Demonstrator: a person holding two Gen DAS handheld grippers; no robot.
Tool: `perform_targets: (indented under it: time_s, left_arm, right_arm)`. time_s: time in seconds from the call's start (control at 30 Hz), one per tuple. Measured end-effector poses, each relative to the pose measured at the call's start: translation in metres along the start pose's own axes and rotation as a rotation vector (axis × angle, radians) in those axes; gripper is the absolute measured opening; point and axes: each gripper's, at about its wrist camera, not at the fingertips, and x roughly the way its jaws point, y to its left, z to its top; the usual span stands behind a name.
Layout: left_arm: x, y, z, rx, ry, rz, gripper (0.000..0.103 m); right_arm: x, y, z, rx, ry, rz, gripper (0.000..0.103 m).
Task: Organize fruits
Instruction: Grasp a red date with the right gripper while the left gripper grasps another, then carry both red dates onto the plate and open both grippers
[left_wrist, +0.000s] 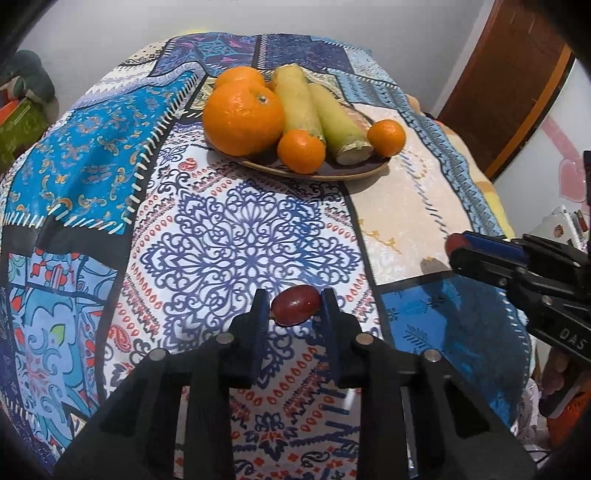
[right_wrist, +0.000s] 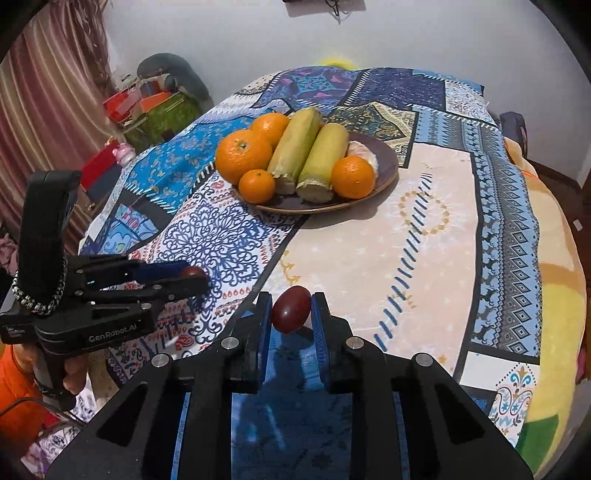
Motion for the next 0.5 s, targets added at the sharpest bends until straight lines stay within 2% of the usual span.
perform_targets:
  time_s: [0.27,0.5]
  left_arm:
    - [-0.018,-0.007,0.007,0.023,-0.057,0.023,0.028]
    - [-0.037,-0.008,0.031,0.02,-0.132,0.025,0.028]
  right_arm:
    - [-0.005,-0.004,0.007,-0.004,-0.022,-0.004,0.02]
    - [-0.015,-0.004,0.03,-0.025,-0.083,-0.005,0.02]
